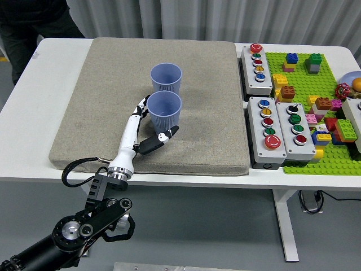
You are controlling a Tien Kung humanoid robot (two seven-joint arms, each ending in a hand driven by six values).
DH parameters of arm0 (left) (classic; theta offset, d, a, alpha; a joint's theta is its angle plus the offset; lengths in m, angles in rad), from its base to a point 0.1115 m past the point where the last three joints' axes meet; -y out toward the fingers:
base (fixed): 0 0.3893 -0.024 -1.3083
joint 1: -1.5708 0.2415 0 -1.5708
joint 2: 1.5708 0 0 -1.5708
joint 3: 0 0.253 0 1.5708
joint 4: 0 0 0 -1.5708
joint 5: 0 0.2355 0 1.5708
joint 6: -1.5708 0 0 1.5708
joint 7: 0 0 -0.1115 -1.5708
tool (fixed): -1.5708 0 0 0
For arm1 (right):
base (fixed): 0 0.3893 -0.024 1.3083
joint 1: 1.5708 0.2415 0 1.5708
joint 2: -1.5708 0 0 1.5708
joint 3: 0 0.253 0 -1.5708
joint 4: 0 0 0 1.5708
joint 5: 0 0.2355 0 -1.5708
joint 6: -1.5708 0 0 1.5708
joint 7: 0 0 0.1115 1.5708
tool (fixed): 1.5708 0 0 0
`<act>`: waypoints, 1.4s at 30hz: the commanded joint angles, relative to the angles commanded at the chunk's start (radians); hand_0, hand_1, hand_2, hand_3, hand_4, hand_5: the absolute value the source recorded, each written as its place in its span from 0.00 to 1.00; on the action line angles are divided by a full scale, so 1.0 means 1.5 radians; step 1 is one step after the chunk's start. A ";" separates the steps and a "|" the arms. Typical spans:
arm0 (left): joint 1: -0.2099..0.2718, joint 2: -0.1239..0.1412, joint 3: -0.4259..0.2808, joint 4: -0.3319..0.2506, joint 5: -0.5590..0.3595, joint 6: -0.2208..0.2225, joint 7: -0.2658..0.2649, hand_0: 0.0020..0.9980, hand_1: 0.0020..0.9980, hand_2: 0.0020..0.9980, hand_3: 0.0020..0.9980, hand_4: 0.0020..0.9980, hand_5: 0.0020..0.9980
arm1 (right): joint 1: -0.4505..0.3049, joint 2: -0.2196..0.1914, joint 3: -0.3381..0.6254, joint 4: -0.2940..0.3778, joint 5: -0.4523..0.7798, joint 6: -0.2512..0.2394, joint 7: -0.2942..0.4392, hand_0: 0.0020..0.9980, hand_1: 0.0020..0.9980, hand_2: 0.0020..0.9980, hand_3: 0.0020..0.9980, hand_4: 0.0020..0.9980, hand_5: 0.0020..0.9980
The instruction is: Pick cup pour cup place
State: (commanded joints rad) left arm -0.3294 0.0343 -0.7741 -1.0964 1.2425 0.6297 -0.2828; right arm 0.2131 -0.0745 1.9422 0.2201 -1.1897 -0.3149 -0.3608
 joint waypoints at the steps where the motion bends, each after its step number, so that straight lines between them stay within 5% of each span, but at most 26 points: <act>1: -0.001 -0.001 0.000 0.003 0.000 -0.001 -0.001 0.88 0.91 1.00 1.00 0.99 0.42 | 0.000 0.000 -0.001 0.000 0.001 0.000 0.000 0.68 0.62 0.57 0.58 0.00 0.18; 42: -0.044 -0.023 0.007 0.089 0.018 -0.010 0.007 0.89 0.92 1.00 1.00 1.00 0.48 | -0.003 0.000 -0.002 0.000 -0.001 -0.001 0.001 0.68 0.62 0.57 0.58 0.00 0.18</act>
State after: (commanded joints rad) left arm -0.3959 0.0000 -0.7642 -0.9633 1.2690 0.6146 -0.2718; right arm 0.2087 -0.0750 1.9392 0.2204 -1.1911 -0.3161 -0.3595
